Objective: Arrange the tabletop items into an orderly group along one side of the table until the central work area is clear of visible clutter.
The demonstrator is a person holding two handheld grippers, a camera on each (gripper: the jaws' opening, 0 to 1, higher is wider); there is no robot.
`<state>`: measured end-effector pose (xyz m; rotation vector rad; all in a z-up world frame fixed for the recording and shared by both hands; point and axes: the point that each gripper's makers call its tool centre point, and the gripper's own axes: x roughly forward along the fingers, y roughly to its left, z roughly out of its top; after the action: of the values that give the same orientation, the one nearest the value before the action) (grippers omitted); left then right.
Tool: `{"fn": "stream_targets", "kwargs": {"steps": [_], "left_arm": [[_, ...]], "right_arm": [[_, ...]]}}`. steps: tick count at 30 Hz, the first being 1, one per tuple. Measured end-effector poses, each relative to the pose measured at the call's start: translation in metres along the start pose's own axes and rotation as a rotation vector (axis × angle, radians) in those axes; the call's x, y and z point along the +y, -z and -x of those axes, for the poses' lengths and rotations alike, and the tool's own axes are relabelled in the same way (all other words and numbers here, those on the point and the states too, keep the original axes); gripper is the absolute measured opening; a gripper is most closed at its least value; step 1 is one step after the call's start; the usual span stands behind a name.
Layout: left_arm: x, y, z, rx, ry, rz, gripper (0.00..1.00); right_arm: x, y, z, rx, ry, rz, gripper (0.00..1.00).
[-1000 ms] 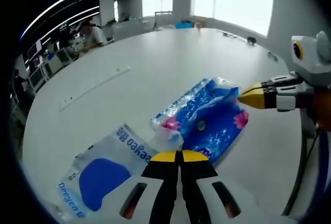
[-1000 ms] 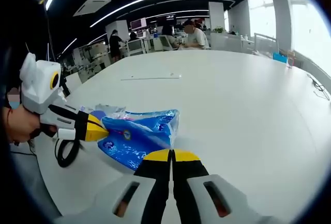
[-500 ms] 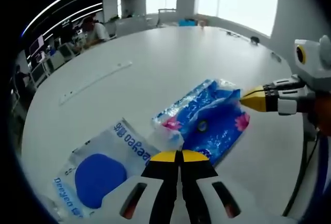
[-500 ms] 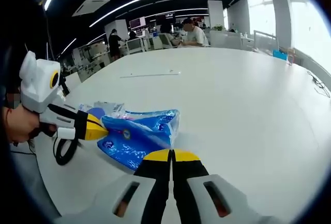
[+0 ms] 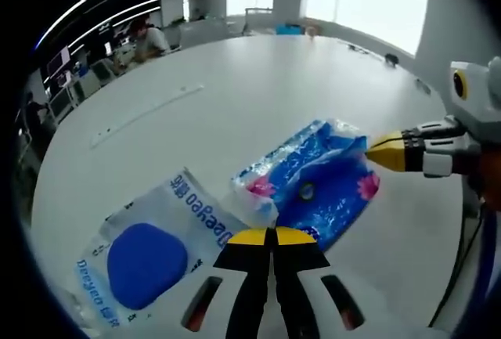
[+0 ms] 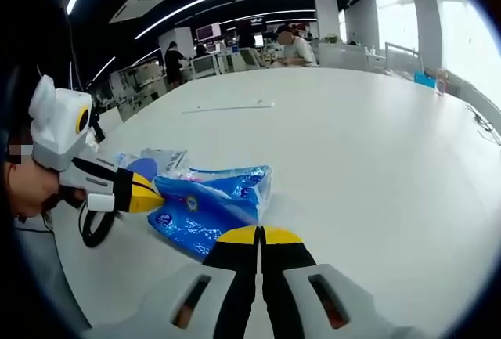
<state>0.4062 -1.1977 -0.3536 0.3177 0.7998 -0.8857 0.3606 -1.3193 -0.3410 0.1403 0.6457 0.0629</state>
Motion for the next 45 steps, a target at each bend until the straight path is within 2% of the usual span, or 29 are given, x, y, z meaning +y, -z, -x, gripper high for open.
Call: {"fn": "stream_targets", "kwargs": {"steps": [21,30,37,39,45], "left_arm": [[0.000,0.009,-0.004,0.007,-0.004,0.028,0.00],[-0.001,0.014,-0.002,0.013,-0.004,0.047,0.05],[-0.002,0.013,-0.003,0.011,0.000,0.052,0.06],[-0.002,0.013,-0.003,0.013,0.000,0.047,0.06],[-0.001,0.013,-0.002,0.010,-0.002,0.050,0.07]], "right_arm": [[-0.002,0.007,-0.005,0.002,-0.006,-0.020,0.00],[0.000,0.006,-0.004,-0.016,-0.016,-0.022,0.00],[-0.003,0.007,-0.004,-0.014,0.002,-0.012,0.10],[-0.003,0.009,-0.004,0.003,-0.004,-0.010,0.10],[-0.002,0.009,-0.004,-0.003,-0.004,-0.006,0.11]]}}
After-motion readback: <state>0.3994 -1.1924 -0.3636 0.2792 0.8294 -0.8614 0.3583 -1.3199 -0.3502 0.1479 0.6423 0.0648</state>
